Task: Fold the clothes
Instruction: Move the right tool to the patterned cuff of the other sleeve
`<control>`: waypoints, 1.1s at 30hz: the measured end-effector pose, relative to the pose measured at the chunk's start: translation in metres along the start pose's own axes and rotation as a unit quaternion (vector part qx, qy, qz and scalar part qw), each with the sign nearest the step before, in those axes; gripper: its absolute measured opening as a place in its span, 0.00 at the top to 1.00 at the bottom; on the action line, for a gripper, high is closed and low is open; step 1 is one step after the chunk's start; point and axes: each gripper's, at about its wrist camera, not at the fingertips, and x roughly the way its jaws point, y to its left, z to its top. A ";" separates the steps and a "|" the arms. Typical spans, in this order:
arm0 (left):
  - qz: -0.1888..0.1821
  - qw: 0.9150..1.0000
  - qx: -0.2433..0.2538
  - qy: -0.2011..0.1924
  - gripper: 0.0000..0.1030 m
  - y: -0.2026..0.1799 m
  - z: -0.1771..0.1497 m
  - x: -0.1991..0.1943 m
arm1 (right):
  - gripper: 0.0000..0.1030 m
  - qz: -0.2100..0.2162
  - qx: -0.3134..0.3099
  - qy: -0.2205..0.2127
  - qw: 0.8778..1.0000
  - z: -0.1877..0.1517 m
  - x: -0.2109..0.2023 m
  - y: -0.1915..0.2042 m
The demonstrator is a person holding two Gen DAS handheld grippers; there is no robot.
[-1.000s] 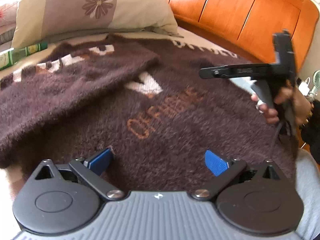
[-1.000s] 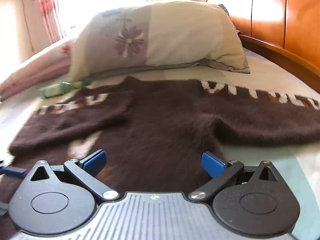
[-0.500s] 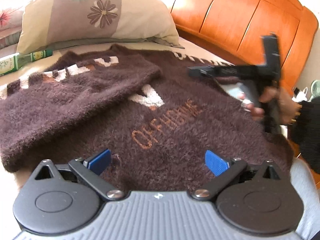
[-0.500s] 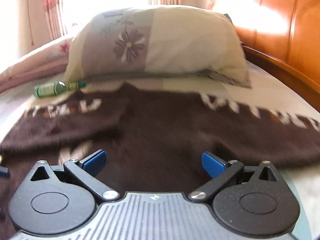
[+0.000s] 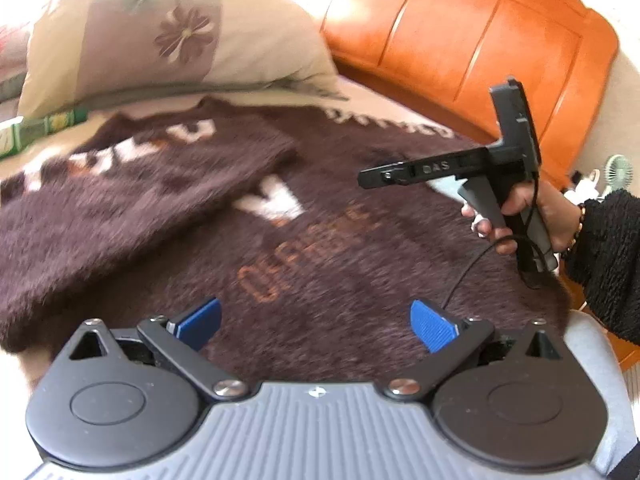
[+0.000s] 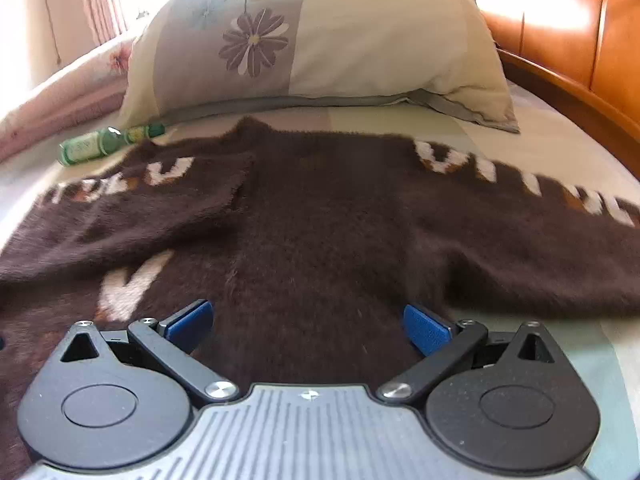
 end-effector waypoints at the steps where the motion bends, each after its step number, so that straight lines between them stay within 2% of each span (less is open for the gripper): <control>1: -0.001 1.000 0.002 -0.001 0.03 -0.001 0.000 0.000 | 0.00 -0.002 0.003 -0.010 1.000 -0.003 -0.010 -0.004; 7: -0.004 1.000 0.008 0.006 0.03 -0.005 -0.001 0.004 | 0.00 -0.046 0.078 -0.033 0.995 -0.021 -0.047 -0.060; 9: -0.004 1.000 0.008 0.010 0.03 -0.004 -0.002 0.006 | 0.00 -0.056 0.123 -0.042 0.990 -0.029 -0.055 -0.086; 14: -0.002 1.000 0.009 0.021 0.03 -0.004 -0.005 0.012 | 0.00 -0.047 0.231 -0.064 0.970 -0.044 -0.068 -0.153; 18: 0.001 0.999 0.010 0.030 0.03 -0.003 -0.008 0.018 | 0.00 -0.015 0.304 -0.084 0.949 -0.051 -0.068 -0.197; 25: 0.000 0.999 0.010 0.039 0.03 0.001 -0.010 0.024 | 0.00 0.051 0.375 -0.139 0.915 -0.057 -0.063 -0.245; 31: -0.006 0.999 0.004 0.039 0.02 0.005 -0.009 0.025 | 0.00 0.050 0.377 -0.150 0.912 -0.042 -0.050 -0.260; 33: -0.005 0.999 0.004 0.038 0.02 0.005 -0.009 0.026 | 0.00 0.039 0.363 -0.145 0.919 -0.036 -0.044 -0.261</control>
